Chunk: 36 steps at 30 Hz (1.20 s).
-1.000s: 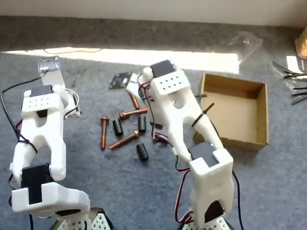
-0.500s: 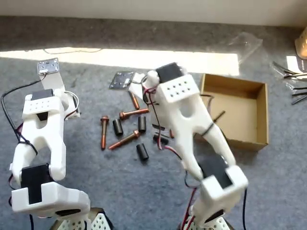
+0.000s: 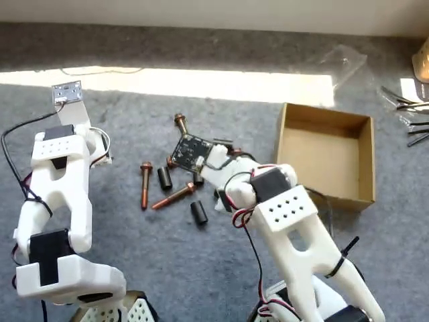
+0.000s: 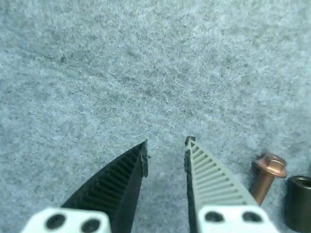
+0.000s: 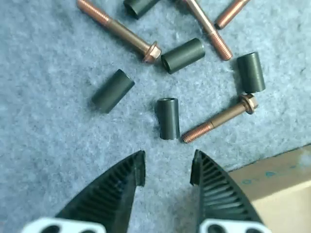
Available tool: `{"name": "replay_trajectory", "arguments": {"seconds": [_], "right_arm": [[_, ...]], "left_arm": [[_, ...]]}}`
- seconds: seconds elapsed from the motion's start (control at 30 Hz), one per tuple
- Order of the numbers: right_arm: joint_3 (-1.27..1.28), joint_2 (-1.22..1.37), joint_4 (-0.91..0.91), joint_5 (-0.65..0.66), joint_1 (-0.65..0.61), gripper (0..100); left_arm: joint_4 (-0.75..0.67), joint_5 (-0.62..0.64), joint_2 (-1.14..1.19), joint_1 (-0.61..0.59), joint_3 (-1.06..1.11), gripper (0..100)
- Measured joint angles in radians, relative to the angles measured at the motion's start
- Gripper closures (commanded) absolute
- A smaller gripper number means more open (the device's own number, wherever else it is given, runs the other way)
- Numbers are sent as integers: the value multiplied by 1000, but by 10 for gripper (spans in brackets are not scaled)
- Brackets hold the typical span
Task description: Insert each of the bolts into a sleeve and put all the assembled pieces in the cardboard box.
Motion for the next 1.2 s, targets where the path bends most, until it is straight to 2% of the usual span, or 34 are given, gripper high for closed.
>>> {"name": "replay_trajectory", "arguments": {"seconds": [0.1, 0.23, 0.63, 0.83, 1.2], "right_arm": [[124, -6, -115, 0, 0, 851], [130, 57, -150, 0, 0, 851], [-101, 457, -157, 0, 0, 851], [-117, 555, -166, 92, 3, 851], [-144, 658, -230, 101, 15, 851]], "left_arm": [[0, 0, 0, 0, 0, 870], [0, 0, 0, 0, 0, 870], [-26, 0, 0, 0, 12, 870], [-86, 0, 0, 0, 51, 870], [-94, -2, 0, -37, 51, 870]]}}
